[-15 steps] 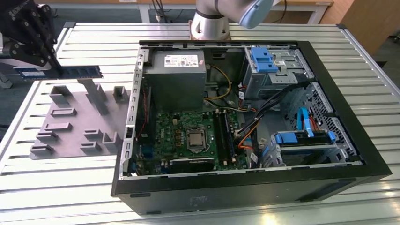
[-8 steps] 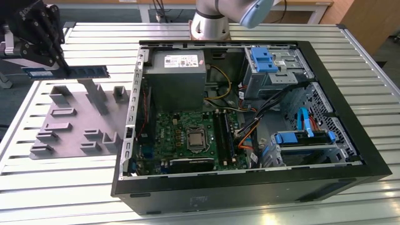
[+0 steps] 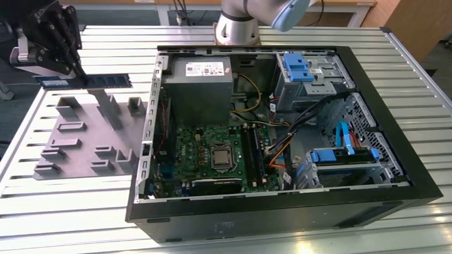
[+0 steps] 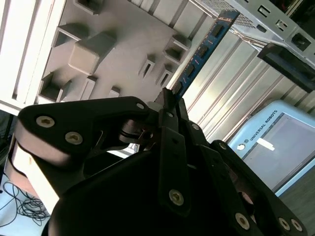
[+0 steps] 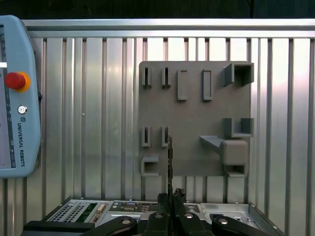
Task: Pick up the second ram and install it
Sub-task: 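Pick up the second ram and move it above second insertion slot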
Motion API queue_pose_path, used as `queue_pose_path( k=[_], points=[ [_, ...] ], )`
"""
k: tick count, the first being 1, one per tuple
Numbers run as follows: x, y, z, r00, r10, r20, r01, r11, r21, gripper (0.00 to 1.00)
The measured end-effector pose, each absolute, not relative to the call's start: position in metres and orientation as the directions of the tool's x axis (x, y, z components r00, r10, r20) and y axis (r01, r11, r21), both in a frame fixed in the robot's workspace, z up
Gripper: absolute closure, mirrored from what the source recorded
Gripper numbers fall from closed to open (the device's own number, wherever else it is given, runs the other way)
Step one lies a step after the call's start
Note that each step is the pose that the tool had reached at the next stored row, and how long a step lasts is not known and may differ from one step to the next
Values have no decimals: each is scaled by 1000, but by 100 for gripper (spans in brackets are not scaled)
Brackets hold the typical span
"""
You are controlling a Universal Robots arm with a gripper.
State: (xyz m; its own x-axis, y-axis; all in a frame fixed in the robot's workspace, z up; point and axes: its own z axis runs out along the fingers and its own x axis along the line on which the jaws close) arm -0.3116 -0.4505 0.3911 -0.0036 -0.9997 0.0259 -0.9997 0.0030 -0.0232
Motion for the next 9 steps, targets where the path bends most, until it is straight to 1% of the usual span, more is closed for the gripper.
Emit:
queue_pose_path(
  k=[9],
  points=[
    [-294, -450, 391, -4, -1000, 26, -1000, 3, -23, 86]
  ],
)
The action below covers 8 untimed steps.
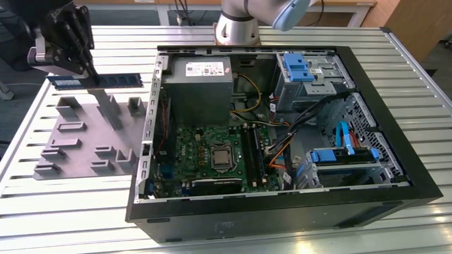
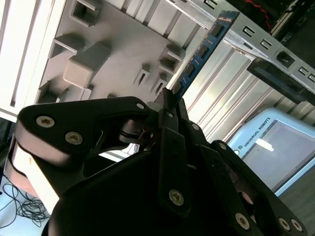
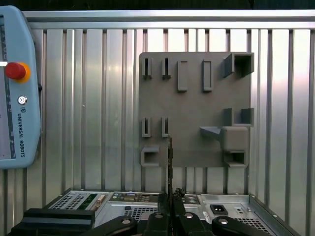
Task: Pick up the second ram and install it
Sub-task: 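Pick up the second ram and move it above second insertion slot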
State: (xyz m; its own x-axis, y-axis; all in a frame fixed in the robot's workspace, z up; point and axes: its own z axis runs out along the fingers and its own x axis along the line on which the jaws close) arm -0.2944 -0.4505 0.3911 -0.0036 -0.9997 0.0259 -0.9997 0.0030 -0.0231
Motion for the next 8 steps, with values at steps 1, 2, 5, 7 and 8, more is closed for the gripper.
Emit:
queue_pose_path(
  k=[1, 2, 5, 7, 8],
  points=[
    [-292, -450, 391, -4, -1000, 26, -1000, 3, -23, 86],
    [-290, -451, 391, -4, -1000, 26, -1000, 3, -23, 86],
    [-284, -450, 391, -4, -1000, 26, -1000, 3, -23, 86],
    [-278, -450, 391, -4, -1000, 26, -1000, 3, -23, 86],
    [-275, -450, 391, -4, -1000, 26, -1000, 3, -23, 86]
  ],
)
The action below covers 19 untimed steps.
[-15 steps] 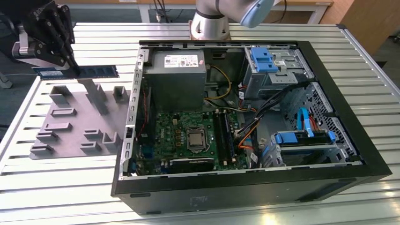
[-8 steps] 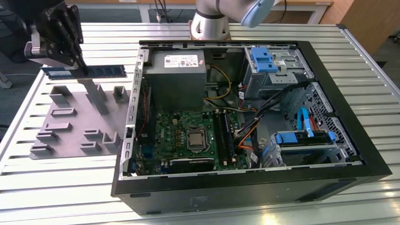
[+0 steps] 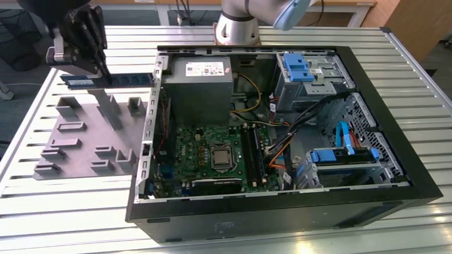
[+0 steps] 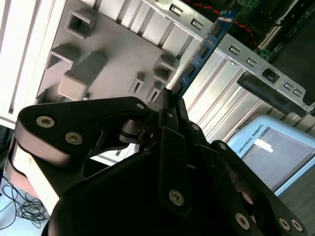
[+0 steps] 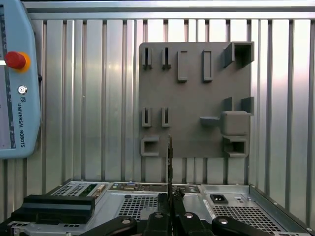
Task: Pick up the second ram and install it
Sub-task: 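Pick up the second ram and move it above second insertion slot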
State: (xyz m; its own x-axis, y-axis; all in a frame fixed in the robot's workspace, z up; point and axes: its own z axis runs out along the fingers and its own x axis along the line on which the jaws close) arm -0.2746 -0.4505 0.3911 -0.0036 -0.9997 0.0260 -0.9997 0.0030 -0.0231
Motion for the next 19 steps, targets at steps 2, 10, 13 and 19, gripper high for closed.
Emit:
queue_pose_path(
  k=[2, 10, 13, 19],
  points=[
    [-267, -450, 391, -4, -1000, 26, -1000, 3, -23, 86],
    [-233, -450, 391, -4, -1000, 26, -1000, 3, -23, 86],
    [-219, -450, 391, -4, -1000, 26, -1000, 3, -23, 86],
    [-193, -450, 391, -4, -1000, 26, -1000, 3, -23, 86]
  ],
)
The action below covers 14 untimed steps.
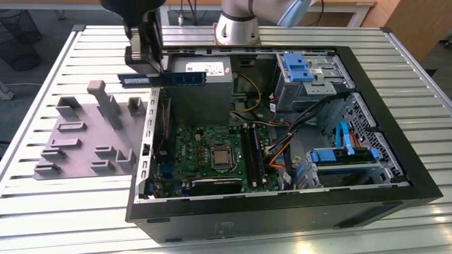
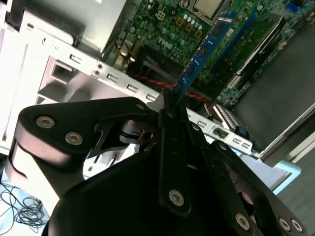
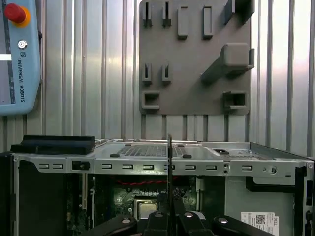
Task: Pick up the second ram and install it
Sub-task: 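Pick up the second ram and move it above second insertion slot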
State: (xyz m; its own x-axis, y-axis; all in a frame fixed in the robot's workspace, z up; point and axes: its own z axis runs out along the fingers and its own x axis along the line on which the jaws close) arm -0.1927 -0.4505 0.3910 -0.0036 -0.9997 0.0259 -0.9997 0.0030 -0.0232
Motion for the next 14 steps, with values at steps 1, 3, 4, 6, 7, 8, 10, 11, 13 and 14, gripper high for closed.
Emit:
queue_pose_path(
  k=[1, 3, 4, 6, 7, 8, 10, 11, 13, 14],
  points=[
    [-188, -450, 391, -4, -1000, 26, -1000, 3, -23, 86],
    [-179, -450, 391, -4, -1000, 26, -1000, 3, -23, 86],
    [-175, -450, 391, -4, -1000, 26, -1000, 3, -23, 86],
    [-168, -450, 391, -4, -1000, 26, -1000, 3, -23, 86],
    [-165, -450, 391, -4, -1000, 26, -1000, 3, -23, 86],
    [-161, -450, 391, -4, -1000, 26, -1000, 3, -23, 86],
    [-154, -450, 391, -4, -1000, 26, -1000, 3, -23, 86],
    [-150, -450, 391, -4, -1000, 26, -1000, 3, -23, 86],
    [-144, -450, 391, -4, -1000, 26, -1000, 3, -23, 86],
    [-141, -450, 391, -4, -1000, 26, -1000, 3, -23, 86]
  ],
)
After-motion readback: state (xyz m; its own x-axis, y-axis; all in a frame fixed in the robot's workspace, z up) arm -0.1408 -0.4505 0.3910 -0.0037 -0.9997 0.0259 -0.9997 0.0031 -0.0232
